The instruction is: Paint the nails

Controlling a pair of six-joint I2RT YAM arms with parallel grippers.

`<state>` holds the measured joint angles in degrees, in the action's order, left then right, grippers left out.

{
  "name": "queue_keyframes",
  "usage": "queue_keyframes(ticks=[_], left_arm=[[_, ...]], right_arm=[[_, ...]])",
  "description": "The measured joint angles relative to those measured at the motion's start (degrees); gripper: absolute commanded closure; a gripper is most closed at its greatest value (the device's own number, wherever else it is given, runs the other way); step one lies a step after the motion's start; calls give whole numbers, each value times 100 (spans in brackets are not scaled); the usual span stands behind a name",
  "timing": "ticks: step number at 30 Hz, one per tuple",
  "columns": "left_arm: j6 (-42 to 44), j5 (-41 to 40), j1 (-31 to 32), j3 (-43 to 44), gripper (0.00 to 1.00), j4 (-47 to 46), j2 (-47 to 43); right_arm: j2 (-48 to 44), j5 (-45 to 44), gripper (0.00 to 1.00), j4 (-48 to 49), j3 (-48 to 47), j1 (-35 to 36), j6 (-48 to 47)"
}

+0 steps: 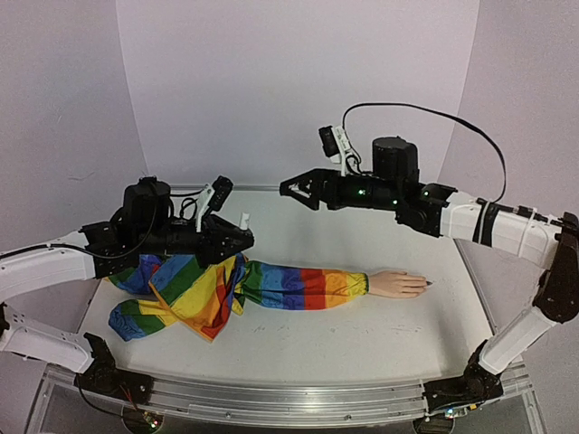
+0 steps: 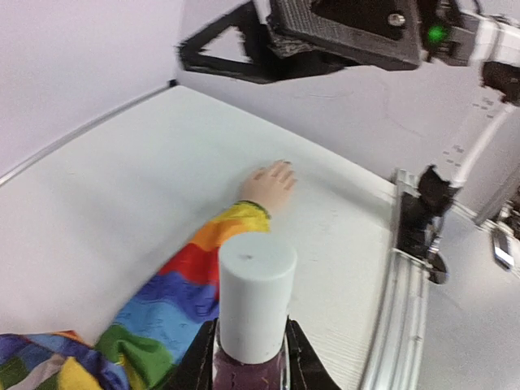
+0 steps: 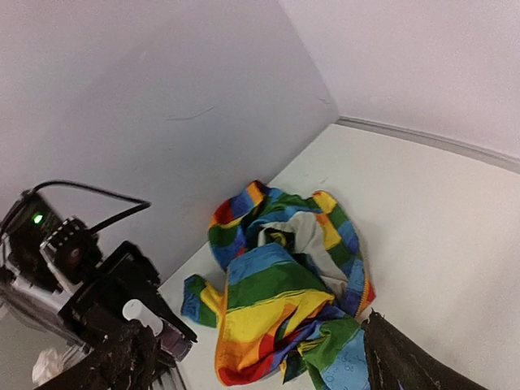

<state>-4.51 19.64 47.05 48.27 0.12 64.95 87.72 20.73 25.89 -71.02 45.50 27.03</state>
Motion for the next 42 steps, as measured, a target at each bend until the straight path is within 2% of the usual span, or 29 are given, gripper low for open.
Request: queue_keyframes(ticks=[6, 9, 11, 13, 21, 24, 32, 33, 36, 42], left_arm=[[-181, 1961, -11, 44, 100, 17, 13], [-291, 2651, -13, 197, 100, 33, 153], [-339, 3049, -11, 319, 100, 35, 302], [-396, 3368, -11, 422, 100, 31, 428], [-450, 4028, -13, 494, 100, 35, 577], [-450, 4175, -11, 498, 100, 35, 636], [-442, 4280, -13, 498, 100, 35, 715], [-437, 4280, -13, 498, 100, 35, 715], [-426, 4288, -13, 498, 100, 39, 715], [-334, 4059, -22, 498, 100, 85, 658]], right_arm=[[166, 2411, 25, 951, 247, 85, -365], [350, 3204, 32, 1325, 256, 238, -400], [490, 3606, 42, 1499, 254, 361, -455], [627, 3893, 46, 1600, 249, 461, -509], [909, 4339, 55, 1759, 79, 603, -490], [984, 4413, 63, 1917, -35, 603, -442], [1091, 4566, 77, 2173, -114, 651, -247], [1102, 4592, 81, 2188, -114, 671, -232], [1145, 4612, 100, 2232, -114, 723, -221], [1150, 4529, 100, 2306, -83, 719, -258]])
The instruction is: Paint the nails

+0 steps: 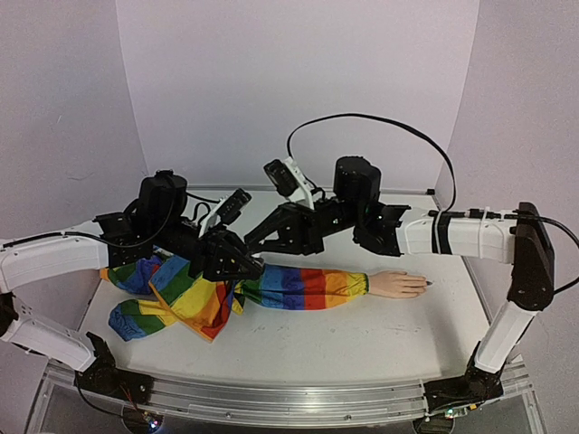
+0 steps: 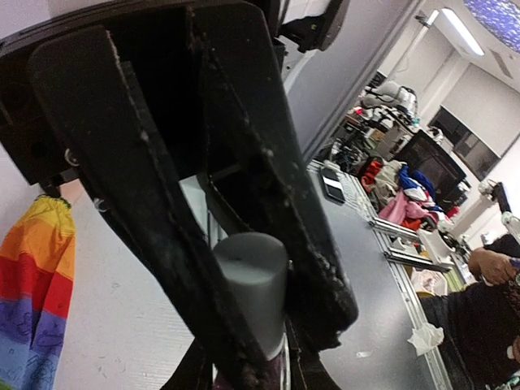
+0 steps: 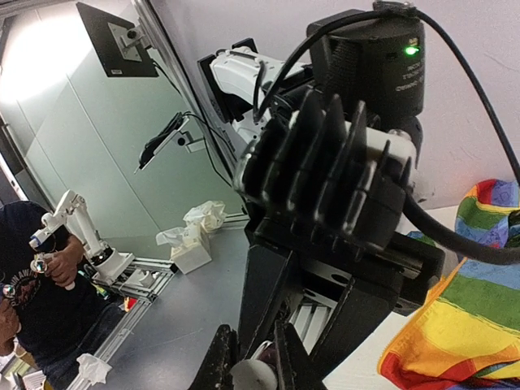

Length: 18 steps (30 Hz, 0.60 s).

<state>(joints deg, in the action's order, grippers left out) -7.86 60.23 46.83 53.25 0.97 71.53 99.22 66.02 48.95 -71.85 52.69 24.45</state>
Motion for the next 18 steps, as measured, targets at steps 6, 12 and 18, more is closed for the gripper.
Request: queue_keyframes(ticks=[6, 12, 18], left_arm=[[514, -2037, 46, -114, 100, 402, -511], [1119, -4640, 44, -92, 100, 678, -494], [1554, -5436, 105, 162, 100, 743, -201]], right_arm=[[-59, -1261, 100, 111, 205, -11, -142], [57, -5396, 100, -1335, -396, 691, -201], [282, -7960, 100, -1915, -883, 1259, 535]])
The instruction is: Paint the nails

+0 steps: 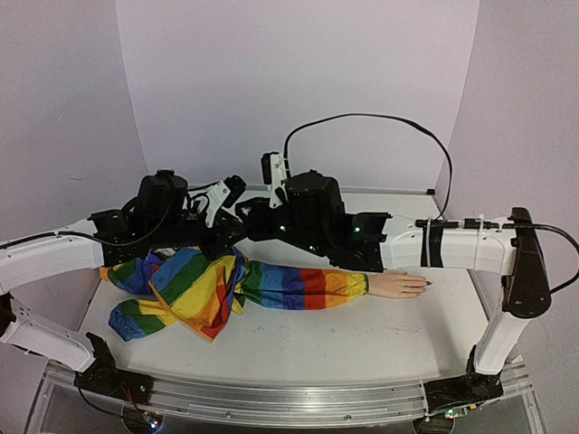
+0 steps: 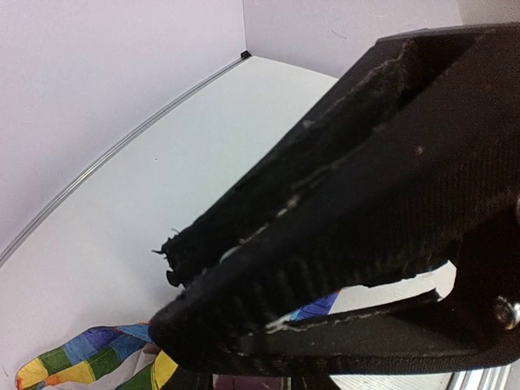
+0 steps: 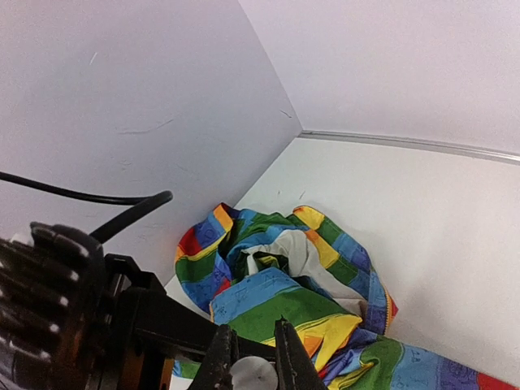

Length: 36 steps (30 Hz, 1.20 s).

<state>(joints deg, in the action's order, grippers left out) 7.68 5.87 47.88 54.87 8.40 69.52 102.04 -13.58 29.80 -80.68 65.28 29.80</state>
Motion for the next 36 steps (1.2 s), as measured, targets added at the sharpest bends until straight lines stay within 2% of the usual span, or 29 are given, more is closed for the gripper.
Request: queue_keyframes(ticks=[1, 4, 5, 7, 11, 13, 15, 18, 20, 24, 27, 29, 34, 36], left_arm=[[35, -11, 11, 9, 100, 0, 26], [85, -9, 13, 7, 100, -9, 37], [81, -4, 13, -4, 100, -59, 37], [-28, -162, -24, -94, 100, -297, 15], [-308, -367, -170, -402, 100, -560, -184], [-446, -286, -177, -564, 100, -570, -289], [-509, -44, -175, -605, 100, -551, -302], [-608, 737, -186, -605, 100, -564, -295], [-656, 1631, -192, -584, 100, -579, -229], [-898, 3379, -179, -356, 100, -584, 138], [-1043, 4186, -177, -203, 100, -595, 328], [-1119, 4568, -177, -140, 100, -601, 387], [-1266, 5071, -177, -118, 100, -603, 409], [-1290, 5176, -175, -118, 100, -603, 424]], right_arm=[[0, -96, 96, -26, 0, 17, 35], [-28, 50, 67, -37, 17, -44, 63], [-68, 264, 60, -22, 55, -131, 52], [-229, 796, 55, -98, 240, -352, 31], [-623, 1882, 35, -212, 695, -866, -157], [-892, 2341, 29, -166, 990, -1154, -271], [-1141, 2787, 28, -59, 1287, -1425, -326], [-1384, 3515, 28, 188, 1622, -1794, -389], [-1399, 4116, 29, 476, 1757, -1919, -393], [-1340, 5412, 36, 1259, 1996, -1919, -201], [-1163, 6087, 37, 1871, 2009, -1836, 7], [-1043, 6402, 40, 2140, 2009, -1755, 61], [-831, 6887, 57, 2437, 1985, -1534, 90], [-756, 7001, 60, 2496, 1941, -1464, 103]])
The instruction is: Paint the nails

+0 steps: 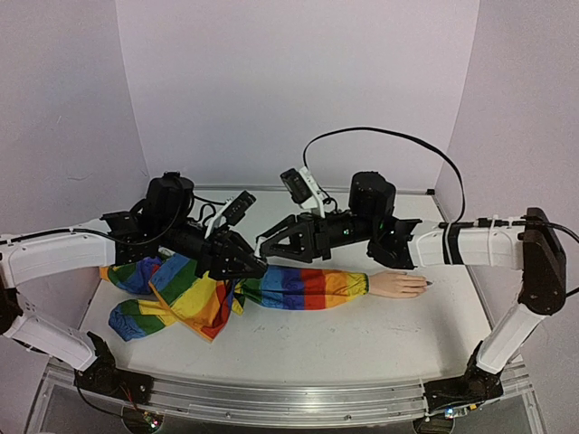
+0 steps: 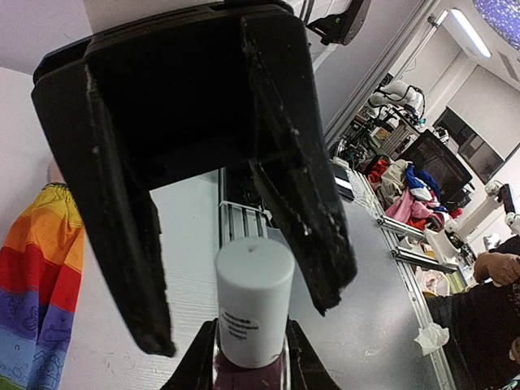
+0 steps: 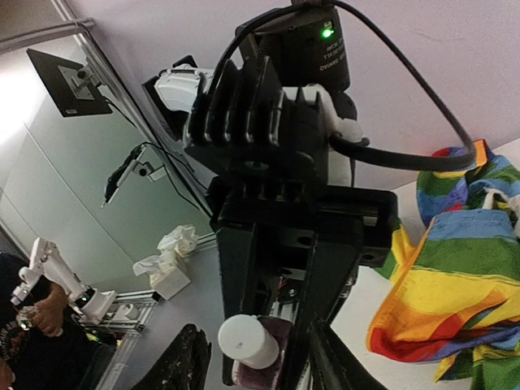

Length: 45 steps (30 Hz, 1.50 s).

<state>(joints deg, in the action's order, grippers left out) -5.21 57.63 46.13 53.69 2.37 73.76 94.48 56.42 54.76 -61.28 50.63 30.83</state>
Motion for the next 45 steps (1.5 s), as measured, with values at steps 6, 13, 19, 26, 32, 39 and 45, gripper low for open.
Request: queue_keyframes(ticks=[6, 13, 19, 26, 32, 39, 45], left_arm=[[-83, 129, -2, 35, 100, -7, 46], [-81, 133, -2, 37, 100, -4, 48], [-192, 203, 0, 37, 100, 2, 48], [-111, -960, 42, 26, 100, 136, -129], [249, -4100, 223, -85, 100, 334, -389], [761, -4979, 413, -52, 100, 363, -487], [774, -4972, 328, -52, 100, 332, -393]], right_arm=[[125, 146, 68, 136, -177, 101, 37], [330, 227, 77, 232, -330, 184, 81], [330, 146, 100, 282, -330, 192, -7], [317, -417, 100, 284, -214, 157, -59], [260, -4138, 100, -1311, -684, 728, -389], [411, -7241, 96, -2459, -1478, 1631, 28], [260, -6795, 47, -2605, -1309, 1412, -24]])
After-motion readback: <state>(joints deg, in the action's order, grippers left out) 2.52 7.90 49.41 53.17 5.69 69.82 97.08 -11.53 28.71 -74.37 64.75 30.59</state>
